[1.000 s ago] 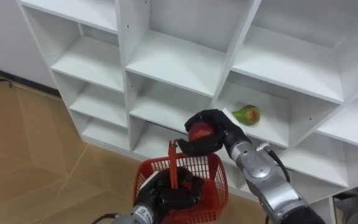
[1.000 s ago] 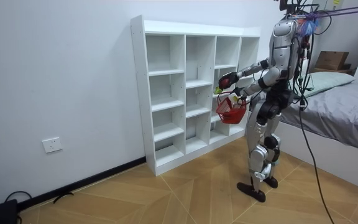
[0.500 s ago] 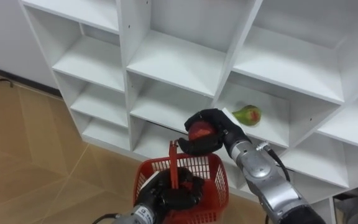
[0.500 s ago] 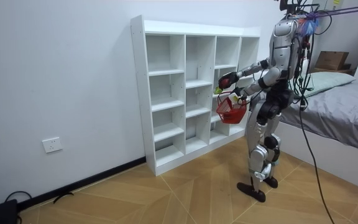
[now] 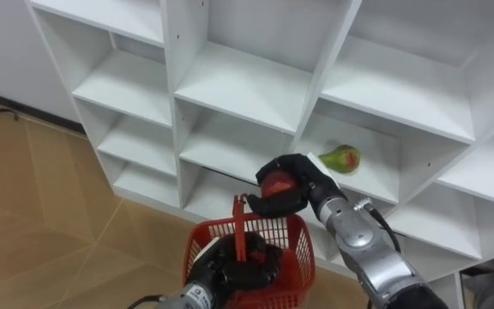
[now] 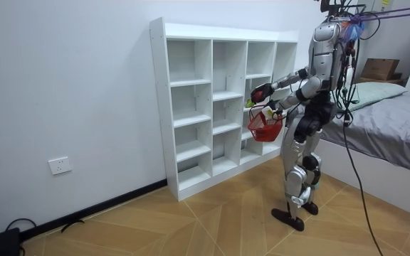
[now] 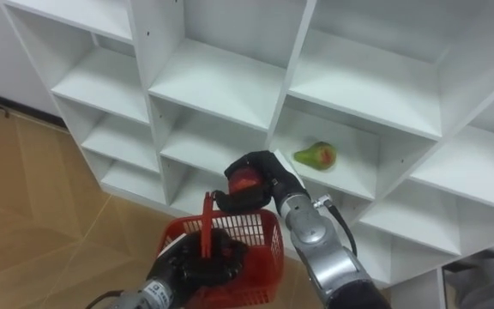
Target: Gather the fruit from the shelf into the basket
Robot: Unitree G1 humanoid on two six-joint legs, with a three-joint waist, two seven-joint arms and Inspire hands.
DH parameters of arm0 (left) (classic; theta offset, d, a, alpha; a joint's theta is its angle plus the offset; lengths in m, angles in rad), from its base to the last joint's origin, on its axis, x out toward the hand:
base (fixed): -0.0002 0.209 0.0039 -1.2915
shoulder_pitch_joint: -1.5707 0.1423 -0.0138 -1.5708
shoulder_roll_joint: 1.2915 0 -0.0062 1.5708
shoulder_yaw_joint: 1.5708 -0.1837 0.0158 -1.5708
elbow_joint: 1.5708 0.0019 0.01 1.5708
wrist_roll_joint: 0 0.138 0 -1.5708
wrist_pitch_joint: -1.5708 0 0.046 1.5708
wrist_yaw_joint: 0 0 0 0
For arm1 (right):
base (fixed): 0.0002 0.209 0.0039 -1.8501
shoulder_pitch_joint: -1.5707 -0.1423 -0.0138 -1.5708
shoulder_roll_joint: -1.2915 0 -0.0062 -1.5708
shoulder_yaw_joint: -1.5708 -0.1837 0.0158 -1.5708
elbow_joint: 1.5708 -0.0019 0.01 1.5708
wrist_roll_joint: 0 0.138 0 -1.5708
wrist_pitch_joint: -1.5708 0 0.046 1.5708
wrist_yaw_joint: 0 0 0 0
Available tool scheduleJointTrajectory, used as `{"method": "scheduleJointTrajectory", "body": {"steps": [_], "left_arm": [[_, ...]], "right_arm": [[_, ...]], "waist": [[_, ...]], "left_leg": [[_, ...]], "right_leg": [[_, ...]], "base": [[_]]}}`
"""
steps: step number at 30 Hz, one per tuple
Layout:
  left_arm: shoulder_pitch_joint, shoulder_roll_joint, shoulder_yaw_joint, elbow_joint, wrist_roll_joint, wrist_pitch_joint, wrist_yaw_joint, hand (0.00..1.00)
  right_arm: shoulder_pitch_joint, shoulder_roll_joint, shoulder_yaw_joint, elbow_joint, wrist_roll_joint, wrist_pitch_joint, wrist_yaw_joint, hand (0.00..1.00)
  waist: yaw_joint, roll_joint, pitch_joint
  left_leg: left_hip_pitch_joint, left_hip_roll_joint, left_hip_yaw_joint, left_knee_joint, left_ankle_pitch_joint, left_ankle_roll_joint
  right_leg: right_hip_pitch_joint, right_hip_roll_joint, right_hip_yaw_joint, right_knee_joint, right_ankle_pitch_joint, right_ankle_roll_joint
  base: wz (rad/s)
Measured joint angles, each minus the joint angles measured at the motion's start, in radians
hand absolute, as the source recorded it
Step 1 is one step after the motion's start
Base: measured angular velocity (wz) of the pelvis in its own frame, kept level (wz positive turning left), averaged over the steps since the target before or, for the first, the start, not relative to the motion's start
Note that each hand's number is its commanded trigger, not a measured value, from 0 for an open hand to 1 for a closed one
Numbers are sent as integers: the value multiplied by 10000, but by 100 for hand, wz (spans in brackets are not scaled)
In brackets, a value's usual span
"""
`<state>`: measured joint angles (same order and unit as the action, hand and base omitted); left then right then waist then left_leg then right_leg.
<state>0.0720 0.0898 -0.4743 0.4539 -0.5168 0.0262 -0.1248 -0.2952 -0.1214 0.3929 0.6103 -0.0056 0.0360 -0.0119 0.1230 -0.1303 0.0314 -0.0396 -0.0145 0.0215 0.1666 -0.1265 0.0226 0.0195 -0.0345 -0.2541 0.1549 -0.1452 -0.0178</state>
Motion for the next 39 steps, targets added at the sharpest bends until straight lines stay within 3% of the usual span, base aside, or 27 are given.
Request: {"method": "scheduleJointTrajectory", "body": {"steps": [3, 17, 19, 21, 22, 23, 25, 31, 39], "left_arm": [[0, -51, -2, 0, -3, 0, 25, 100], [-13, -79, 4, -1, -5, 6, 35, 100], [-15, -80, 4, -2, -4, 6, 36, 100], [-15, -76, 32, -2, -3, 6, 36, 100], [-15, -75, 55, -2, 5, 11, 36, 100], [-14, -68, 85, -2, 6, 45, 37, 100], [-13, -55, 94, -2, 43, 103, 37, 100], [-13, 5, 133, -2, 80, 145, 38, 100], [-13, 4, 172, -2, 76, 192, 38, 100]], "right_arm": [[8, 40, 241, 0, -4, 0, 148, 100], [26, 221, 571, -75, -78, 0, 194, 100], [26, 233, 571, -75, -83, 0, 210, 96], [49, 238, 573, -75, -93, 0, 241, 83], [93, 265, 573, -79, -132, 0, 265, 65], [187, 288, 572, -146, -189, 0, 270, 36], [335, 327, 560, -303, -322, 0, 299, 1], [404, 387, 546, -359, -416, -16, 393, 0], [408, 420, 548, -352, -423, -24, 453, 0]], "waist": [[-12, 97, 26], [-67, 209, -56], [-75, 207, -58], [-87, 205, -59], [-91, 194, -68], [-91, 181, -80], [-94, 149, -103], [-101, 54, -173], [-101, 83, -152]], "left_leg": [[-6, 0, 3, 10, -4, -5], [-175, 13, 15, 89, -7, -4], [-176, 15, 13, 110, -7, -4], [-181, 13, 12, 127, -7, -4], [-185, 11, 13, 142, -7, -4], [-195, 10, 11, 159, -7, -4], [-198, 9, 12, 170, -7, -4], [-172, 9, 12, 193, -7, -4], [-178, 10, 8, 206, -9, -2]], "right_leg": [[-8, 3, -3, 12, 2, -4], [-218, -13, 20, 170, 3, -6], [-208, -12, 19, 171, 3, -6], [-203, -13, 21, 172, 3, -7], [-198, -13, 23, 172, 3, -7], [-187, -11, 26, 162, 4, -7], [-187, -12, 33, 160, 4, -8], [-141, -10, 36, 153, 10, -17], [-133, -7, 33, 151, 15, -25]], "base": [[0], [0], [0], [0], [0], [0], [0], [0], [0]]}}
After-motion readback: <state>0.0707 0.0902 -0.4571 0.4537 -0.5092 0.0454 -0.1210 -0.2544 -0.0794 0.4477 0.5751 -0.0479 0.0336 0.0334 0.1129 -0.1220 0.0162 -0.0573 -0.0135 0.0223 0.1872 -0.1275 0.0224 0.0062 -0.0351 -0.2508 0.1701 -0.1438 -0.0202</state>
